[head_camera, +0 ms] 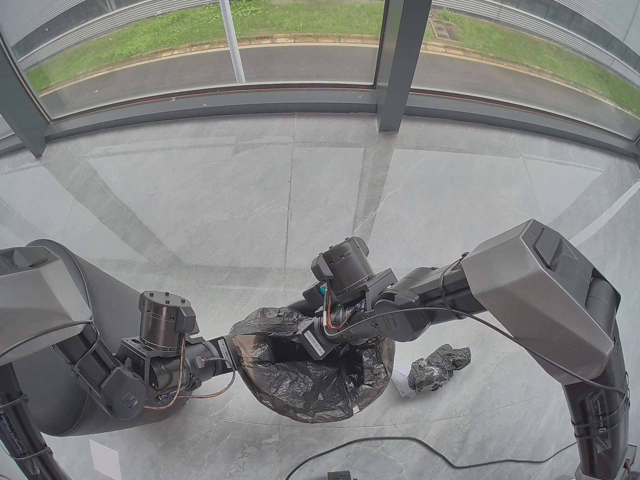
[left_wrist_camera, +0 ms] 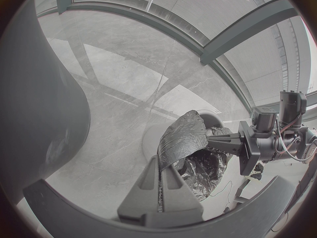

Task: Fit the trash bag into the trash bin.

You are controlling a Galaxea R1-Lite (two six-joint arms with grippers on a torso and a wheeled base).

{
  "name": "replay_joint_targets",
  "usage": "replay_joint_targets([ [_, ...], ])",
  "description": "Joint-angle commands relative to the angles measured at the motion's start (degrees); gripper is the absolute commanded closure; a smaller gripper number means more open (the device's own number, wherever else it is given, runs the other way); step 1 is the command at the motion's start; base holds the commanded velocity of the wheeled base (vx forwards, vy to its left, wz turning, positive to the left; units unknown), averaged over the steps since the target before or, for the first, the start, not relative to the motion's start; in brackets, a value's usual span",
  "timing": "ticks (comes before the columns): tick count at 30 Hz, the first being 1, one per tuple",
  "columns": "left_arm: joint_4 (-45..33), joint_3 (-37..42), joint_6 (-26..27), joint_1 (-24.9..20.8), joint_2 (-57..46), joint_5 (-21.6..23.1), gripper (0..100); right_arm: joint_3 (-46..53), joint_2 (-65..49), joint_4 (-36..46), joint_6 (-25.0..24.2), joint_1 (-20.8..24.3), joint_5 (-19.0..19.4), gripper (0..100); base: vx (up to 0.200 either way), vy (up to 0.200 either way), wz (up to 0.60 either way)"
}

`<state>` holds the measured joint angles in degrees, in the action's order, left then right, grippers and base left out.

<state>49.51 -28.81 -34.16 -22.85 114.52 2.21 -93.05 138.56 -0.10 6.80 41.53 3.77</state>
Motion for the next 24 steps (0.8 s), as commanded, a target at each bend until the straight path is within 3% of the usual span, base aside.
replay_joint_targets([
  [1,0.06,-0.02,-0.03,-0.01,0.09,-0.01,100,0.41,-0.39,0.01,-0.03,0.04,-0.08,100,0.000,0.000,0.00],
  [13,0.06,-0.02,-0.56,-0.01,0.18,-0.01,100,2.26,-6.37,0.10,0.49,1.97,-5.09,100,0.000,0.000,0.00],
  [16,0.06,-0.02,-0.56,-0.01,0.18,-0.01,100,2.08,-7.34,0.01,1.28,1.80,-7.72,100,0.000,0.000,0.00],
  [24,0.06,-0.02,-0.56,-0.01,0.09,-0.01,100,-0.73,-6.99,-0.08,2.87,0.30,-10.18,100,0.000,0.000,0.00],
])
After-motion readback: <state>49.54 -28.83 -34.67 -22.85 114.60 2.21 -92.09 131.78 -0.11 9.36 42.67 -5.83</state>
